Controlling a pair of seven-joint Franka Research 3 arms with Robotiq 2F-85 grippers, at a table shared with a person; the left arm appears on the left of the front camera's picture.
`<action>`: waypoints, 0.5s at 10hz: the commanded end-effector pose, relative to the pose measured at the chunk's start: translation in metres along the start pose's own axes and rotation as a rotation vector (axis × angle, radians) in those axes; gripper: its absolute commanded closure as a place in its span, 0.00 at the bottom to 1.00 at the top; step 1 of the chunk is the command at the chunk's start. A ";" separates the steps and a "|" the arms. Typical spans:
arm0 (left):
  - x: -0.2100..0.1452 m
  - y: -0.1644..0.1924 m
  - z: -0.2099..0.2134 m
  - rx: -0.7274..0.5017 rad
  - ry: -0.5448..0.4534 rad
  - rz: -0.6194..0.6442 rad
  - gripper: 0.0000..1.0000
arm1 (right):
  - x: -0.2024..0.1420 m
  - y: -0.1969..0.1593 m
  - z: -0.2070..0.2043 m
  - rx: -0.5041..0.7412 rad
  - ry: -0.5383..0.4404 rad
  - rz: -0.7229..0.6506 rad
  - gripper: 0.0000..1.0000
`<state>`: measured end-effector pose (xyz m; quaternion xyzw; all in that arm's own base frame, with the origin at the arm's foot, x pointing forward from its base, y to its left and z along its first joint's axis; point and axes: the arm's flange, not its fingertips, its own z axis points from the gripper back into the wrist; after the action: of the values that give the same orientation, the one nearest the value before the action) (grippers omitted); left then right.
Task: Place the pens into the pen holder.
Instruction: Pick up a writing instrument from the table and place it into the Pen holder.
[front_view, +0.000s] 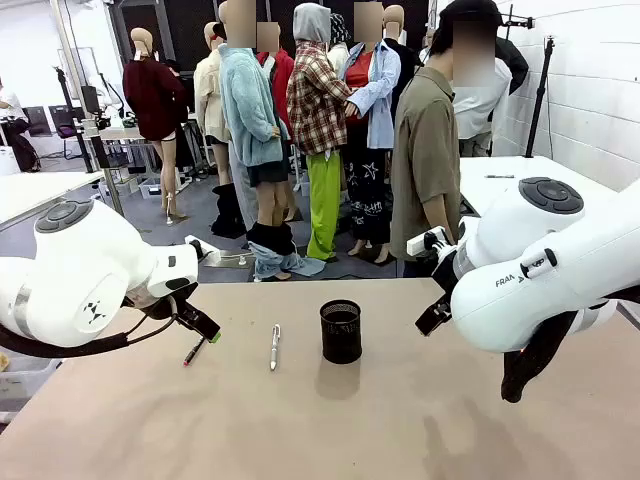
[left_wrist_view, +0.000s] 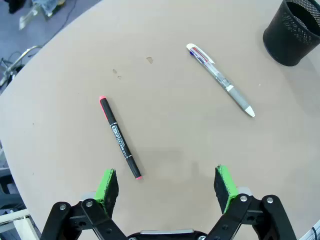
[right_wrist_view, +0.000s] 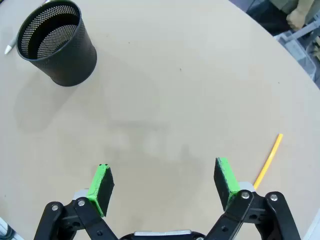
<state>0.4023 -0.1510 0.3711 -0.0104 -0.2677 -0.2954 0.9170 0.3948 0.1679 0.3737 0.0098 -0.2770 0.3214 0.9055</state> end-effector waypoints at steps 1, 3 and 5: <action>0.000 0.000 0.000 0.000 0.000 0.000 0.00 | 0.000 0.000 0.000 0.000 0.000 0.000 0.00; 0.000 0.000 0.000 0.000 0.000 0.000 0.00 | 0.000 0.000 0.000 0.000 0.000 0.000 0.00; 0.000 0.000 0.000 0.000 0.000 0.000 0.00 | 0.000 0.000 0.000 0.000 0.000 0.000 0.00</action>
<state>0.4019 -0.1519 0.3711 -0.0103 -0.2677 -0.2966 0.9167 0.3948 0.1681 0.3737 0.0096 -0.2770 0.3216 0.9054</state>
